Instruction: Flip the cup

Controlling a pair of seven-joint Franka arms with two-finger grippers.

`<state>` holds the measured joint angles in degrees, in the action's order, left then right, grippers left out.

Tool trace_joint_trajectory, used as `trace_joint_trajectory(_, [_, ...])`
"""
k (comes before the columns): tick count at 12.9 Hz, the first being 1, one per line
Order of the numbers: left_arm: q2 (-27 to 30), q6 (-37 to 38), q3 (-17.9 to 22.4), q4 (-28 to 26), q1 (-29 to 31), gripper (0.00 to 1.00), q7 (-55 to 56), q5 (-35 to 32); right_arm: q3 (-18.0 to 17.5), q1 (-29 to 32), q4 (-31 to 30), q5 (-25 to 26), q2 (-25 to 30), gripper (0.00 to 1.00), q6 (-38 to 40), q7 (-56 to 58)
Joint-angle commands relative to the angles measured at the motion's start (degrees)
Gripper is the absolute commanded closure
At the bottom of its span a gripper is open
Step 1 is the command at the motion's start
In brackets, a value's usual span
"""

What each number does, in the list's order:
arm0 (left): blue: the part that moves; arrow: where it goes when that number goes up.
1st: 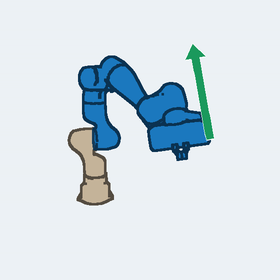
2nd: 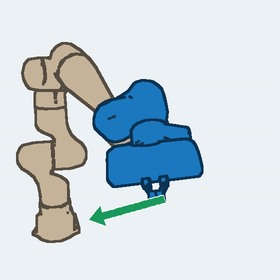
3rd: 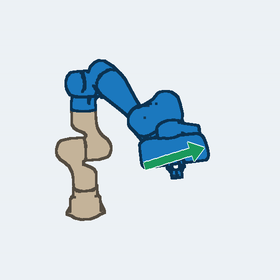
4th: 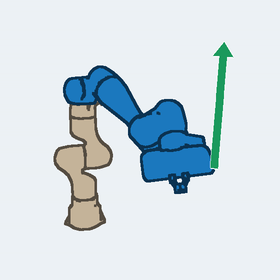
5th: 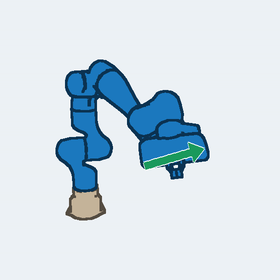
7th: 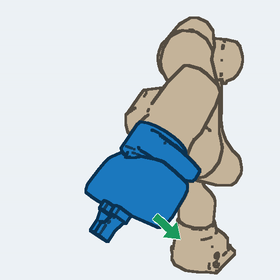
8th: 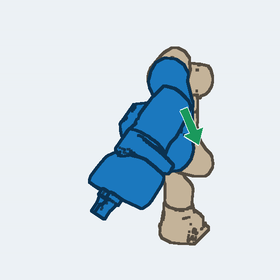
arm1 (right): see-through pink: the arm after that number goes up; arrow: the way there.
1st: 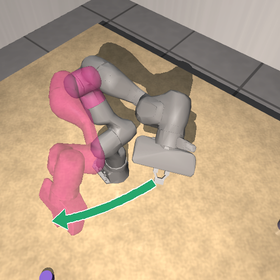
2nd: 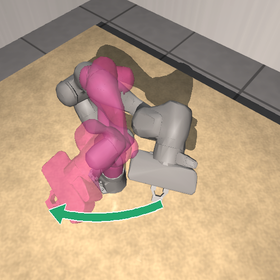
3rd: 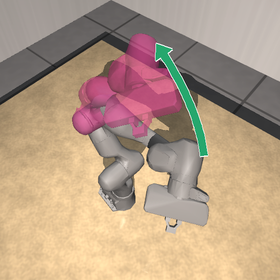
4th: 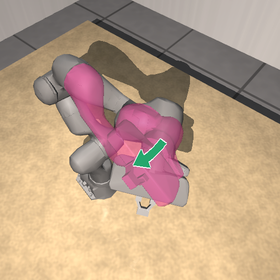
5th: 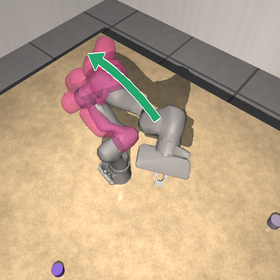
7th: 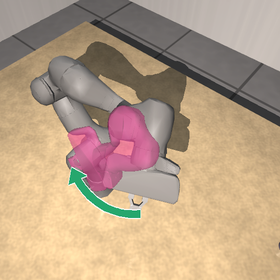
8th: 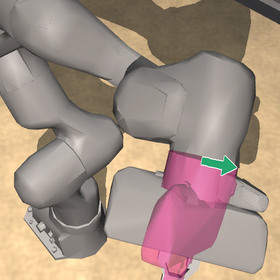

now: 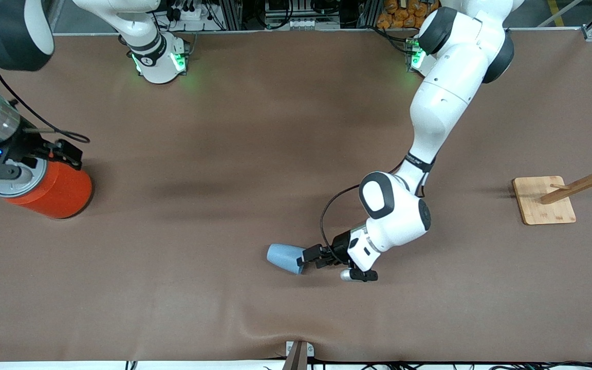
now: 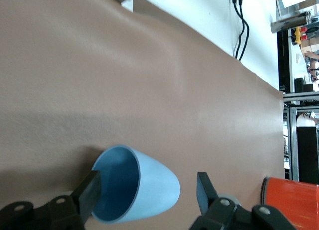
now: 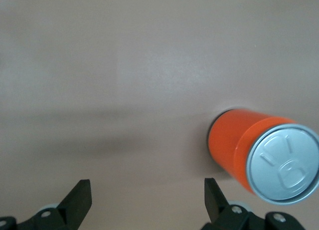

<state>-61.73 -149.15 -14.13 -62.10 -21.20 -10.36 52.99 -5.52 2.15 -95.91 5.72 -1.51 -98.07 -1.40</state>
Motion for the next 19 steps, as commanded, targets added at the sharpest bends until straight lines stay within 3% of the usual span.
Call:
trace_joint_trajectory(1, [-2.2, -1.0, -1.2, 2.9, -0.3, 0.18, -1.9, 1.3, -0.7, 0.7, -0.4, 4.3, 1.8, 0.0, 0.7, 9.1])
trace_joint_trajectory(2, [-2.5, -1.1, -1.2, 2.9, -0.3, 0.19, -2.3, 1.3, -1.2, 0.5, 1.0, 7.0, 2.1, 0.0, 1.0, 10.9])
trace_joint_trajectory(5, [-3.3, -2.3, -1.2, 3.0, -0.5, 0.21, -4.7, 1.3, -1.0, 0.4, 7.0, 6.5, 2.1, 0.0, 8.4, 7.6])
trace_joint_trajectory(8, [-6.0, -4.0, -1.2, 5.7, -1.7, 0.25, -6.2, 1.3, -0.5, 1.5, 7.6, -3.1, 2.2, 0.0, 10.1, -6.6])
trace_joint_trajectory(10, [-6.6, -4.2, -1.2, 6.8, -2.4, 0.29, -6.1, 1.3, -0.5, 1.8, 7.6, -4.7, 2.3, 0.0, 10.2, -10.2])
trace_joint_trajectory(16, [-7.7, -4.4, -1.1, 7.8, -3.6, 0.38, -5.8, 1.3, -0.6, 1.7, 7.4, -4.8, 2.5, 0.0, 9.3, -0.4])
trace_joint_trajectory(17, [-7.6, -4.4, -1.0, 7.5, -3.7, 0.49, -5.7, 1.3, -0.7, 1.5, 7.4, -4.8, 2.5, 0.0, 8.6, -0.4])
trace_joint_trajectory(19, [-7.4, -4.3, -0.7, 7.0, -3.6, 0.81, -5.5, 1.3, -0.7, 1.5, 7.4, -4.8, 2.2, 0.0, 7.9, -0.4])
